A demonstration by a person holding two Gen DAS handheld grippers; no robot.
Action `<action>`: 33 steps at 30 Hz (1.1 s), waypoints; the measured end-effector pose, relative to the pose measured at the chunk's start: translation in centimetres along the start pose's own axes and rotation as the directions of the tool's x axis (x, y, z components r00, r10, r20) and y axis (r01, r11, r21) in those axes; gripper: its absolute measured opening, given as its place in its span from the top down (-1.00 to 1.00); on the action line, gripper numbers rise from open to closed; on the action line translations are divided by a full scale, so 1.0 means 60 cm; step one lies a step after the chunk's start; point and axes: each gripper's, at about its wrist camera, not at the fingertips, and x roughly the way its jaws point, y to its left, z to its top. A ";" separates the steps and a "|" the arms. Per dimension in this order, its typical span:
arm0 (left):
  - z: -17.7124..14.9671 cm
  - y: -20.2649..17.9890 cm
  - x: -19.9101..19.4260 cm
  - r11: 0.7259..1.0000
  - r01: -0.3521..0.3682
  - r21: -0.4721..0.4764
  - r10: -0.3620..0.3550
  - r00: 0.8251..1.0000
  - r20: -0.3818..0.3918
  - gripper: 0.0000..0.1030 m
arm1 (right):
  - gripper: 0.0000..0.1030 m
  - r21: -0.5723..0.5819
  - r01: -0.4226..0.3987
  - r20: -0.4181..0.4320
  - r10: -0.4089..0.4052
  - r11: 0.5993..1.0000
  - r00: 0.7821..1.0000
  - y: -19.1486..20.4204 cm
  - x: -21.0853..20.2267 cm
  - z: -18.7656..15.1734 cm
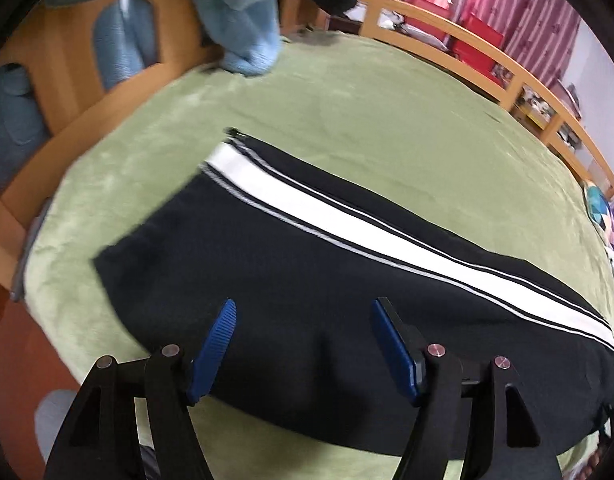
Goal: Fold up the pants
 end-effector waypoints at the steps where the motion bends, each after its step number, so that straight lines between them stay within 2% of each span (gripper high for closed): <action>1: -0.003 -0.008 0.001 1.000 0.005 0.002 -0.005 1.000 -0.007 -0.32 | -0.27 0.024 -0.024 -0.010 0.025 0.999 1.000 -0.004 0.017 0.015; 5: -0.007 -0.035 0.008 0.999 0.009 0.035 -0.010 1.000 0.007 -0.32 | -0.30 0.141 -0.156 -0.063 0.166 0.978 0.984 -0.019 0.076 0.050; 6: -0.009 -0.040 0.009 0.999 0.007 0.037 -0.007 1.000 0.010 -0.32 | -0.18 0.157 -0.179 -0.044 0.188 0.971 0.981 -0.020 0.078 0.055; 7: -0.010 -0.042 0.012 0.999 0.003 0.038 -0.003 1.000 0.006 -0.32 | 0.37 0.152 -0.182 -0.019 0.187 0.971 0.982 -0.019 0.074 0.059; 8: -0.009 -0.043 0.015 0.999 0.008 0.034 -0.008 1.000 0.000 -0.32 | 0.57 0.134 -0.189 0.001 0.190 0.973 0.982 -0.016 0.064 0.065; 9: -0.009 -0.042 0.014 0.999 0.015 0.030 -0.015 1.000 0.003 -0.32 | 0.64 0.114 -0.230 0.025 0.228 0.967 0.973 -0.017 0.050 0.075; 10: -0.008 -0.041 0.013 1.000 0.015 0.026 -0.015 1.000 0.007 -0.32 | 0.75 0.145 -0.295 0.084 0.285 0.944 0.955 -0.034 0.021 0.088; 11: -0.006 -0.036 0.010 1.000 0.007 0.019 -0.007 1.000 0.014 -0.32 | 0.76 0.176 -0.322 0.108 0.307 0.930 0.946 -0.046 0.010 0.095; 12: -0.004 -0.030 0.010 1.000 0.007 0.015 -0.007 1.000 0.019 -0.32 | 0.75 0.228 -0.361 0.127 0.340 0.904 0.932 -0.065 0.001 0.102; 13: -0.003 -0.027 0.009 1.000 0.011 0.013 -0.011 1.000 0.024 -0.32 | 0.75 0.236 -0.349 0.119 0.329 0.907 0.937 -0.071 0.002 0.105; 15: 0.000 -0.014 0.012 1.000 0.006 0.014 -0.006 1.000 0.030 -0.32 | 0.74 0.141 -0.228 0.038 0.225 0.963 0.974 -0.057 0.029 0.100; 16: 0.004 -0.007 0.017 1.000 -0.006 0.014 0.006 1.000 0.031 -0.32 | 0.67 0.105 -0.174 -0.010 0.176 0.979 0.984 -0.049 0.044 0.092; 17: 0.009 0.002 0.021 1.000 -0.016 0.009 0.015 0.999 0.031 -0.32 | 0.51 0.059 -0.109 -0.069 0.113 0.992 0.991 -0.043 0.060 0.082; 18: 0.017 0.011 0.024 1.000 -0.017 0.002 0.017 0.999 0.034 -0.32 | 0.42 0.037 -0.086 -0.095 0.089 0.996 0.992 -0.042 0.062 0.074; 20: 0.035 0.033 0.034 1.000 -0.020 -0.013 0.020 0.999 0.044 -0.32 | 0.10 0.026 -0.059 -0.091 0.061 0.998 0.994 -0.046 0.045 0.062; 22: 0.061 0.053 0.050 0.999 -0.035 -0.015 0.035 0.998 0.047 -0.32 | -0.12 0.024 -0.010 -0.067 0.012 1.000 0.998 -0.057 0.012 0.046; 26: 0.124 0.082 0.095 0.999 -0.041 -0.010 0.042 0.998 0.046 -0.32 | -0.12 0.010 0.040 -0.033 -0.039 0.999 0.999 -0.051 -0.055 0.007; 28: 0.151 0.088 0.115 1.000 -0.031 0.002 0.031 0.998 0.049 -0.32 | -0.12 -0.019 0.074 -0.002 -0.074 0.997 0.997 -0.024 -0.088 -0.014; 30: 0.181 0.095 0.147 0.998 -0.057 0.015 0.056 0.997 0.053 -0.31 | -0.12 -0.038 0.093 0.021 -0.092 0.995 0.995 0.004 -0.106 -0.022; 31: 0.195 0.098 0.174 0.997 -0.073 0.024 0.072 0.997 0.025 -0.23 | -0.12 -0.047 0.098 0.033 -0.097 0.994 0.995 0.023 -0.117 -0.035; 32: 0.204 0.098 0.200 0.997 -0.067 0.040 0.068 0.997 -0.028 -0.06 | -0.12 -0.051 0.094 0.039 -0.092 0.994 0.995 0.043 -0.125 -0.047; 33: 0.207 0.094 0.218 0.997 -0.048 0.057 0.052 0.996 -0.073 0.35 | -0.12 -0.055 0.085 0.037 -0.083 0.995 0.996 0.057 -0.128 -0.055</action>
